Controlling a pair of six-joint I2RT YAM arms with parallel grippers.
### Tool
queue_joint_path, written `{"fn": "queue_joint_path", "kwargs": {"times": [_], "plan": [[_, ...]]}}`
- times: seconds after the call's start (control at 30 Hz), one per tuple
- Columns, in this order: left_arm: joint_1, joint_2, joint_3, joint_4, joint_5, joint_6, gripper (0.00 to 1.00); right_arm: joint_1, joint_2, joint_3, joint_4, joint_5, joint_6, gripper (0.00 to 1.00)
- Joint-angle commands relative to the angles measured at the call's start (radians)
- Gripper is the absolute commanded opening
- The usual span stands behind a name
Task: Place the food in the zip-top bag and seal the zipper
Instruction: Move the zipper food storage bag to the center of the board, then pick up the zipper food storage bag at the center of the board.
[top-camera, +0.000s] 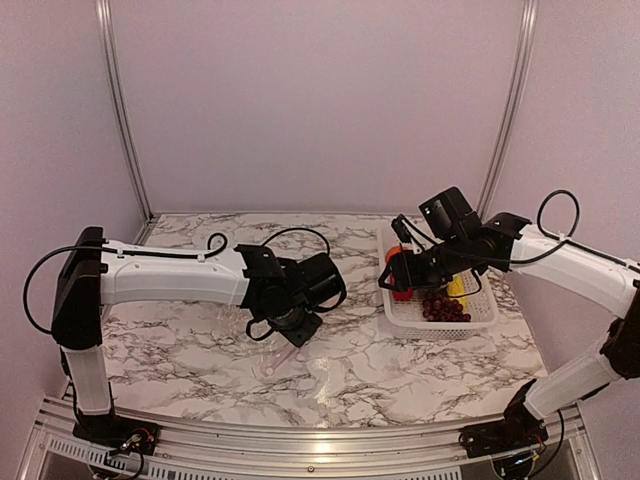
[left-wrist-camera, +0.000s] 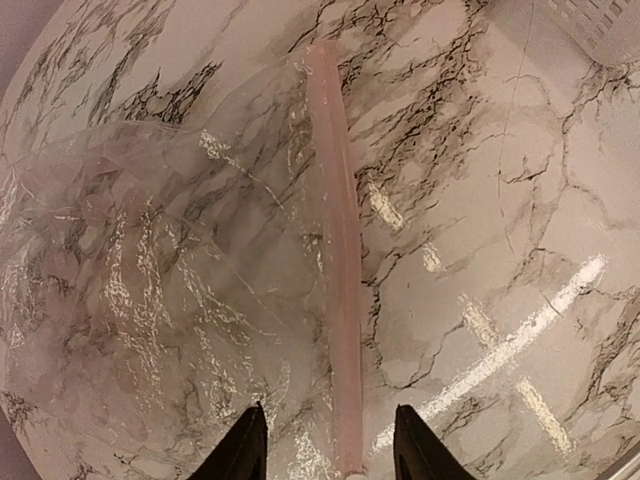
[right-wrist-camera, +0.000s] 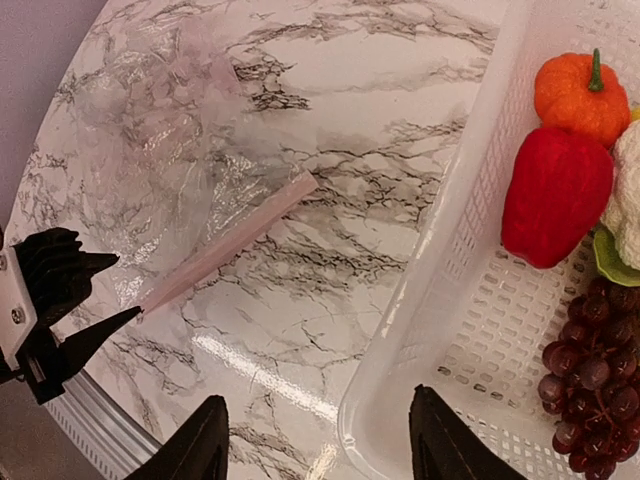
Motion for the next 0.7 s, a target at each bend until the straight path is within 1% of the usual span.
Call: {"fn": "queue_joint_path", "kwargs": {"times": [0.0, 0.17, 0.3, 0.43, 0.57, 0.67], "plan": [[-0.011, 0.052, 0.040, -0.049, 0.007, 0.030, 0.45, -0.005, -0.035, -0.022, 0.021, -0.002, 0.034, 0.59], [-0.021, 0.105, 0.082, -0.051, -0.005, 0.037, 0.44, -0.004, -0.058, -0.049, 0.026, -0.002, 0.055, 0.59], [-0.026, 0.154, 0.119, -0.054, -0.036, 0.031, 0.42, -0.005, -0.083, -0.066, 0.032, 0.005, 0.066, 0.59], [-0.030, 0.207, 0.150, -0.059, -0.022, 0.058, 0.41, -0.006, -0.099, -0.083, 0.028, 0.012, 0.070, 0.59], [-0.031, 0.252, 0.194, -0.122, -0.145, 0.027, 0.40, -0.005, -0.107, -0.093, 0.028, 0.009, 0.076, 0.59], [-0.030, 0.269, 0.200, -0.137, -0.188, 0.026, 0.38, -0.006, -0.111, -0.100, 0.031, 0.008, 0.077, 0.59]]}}
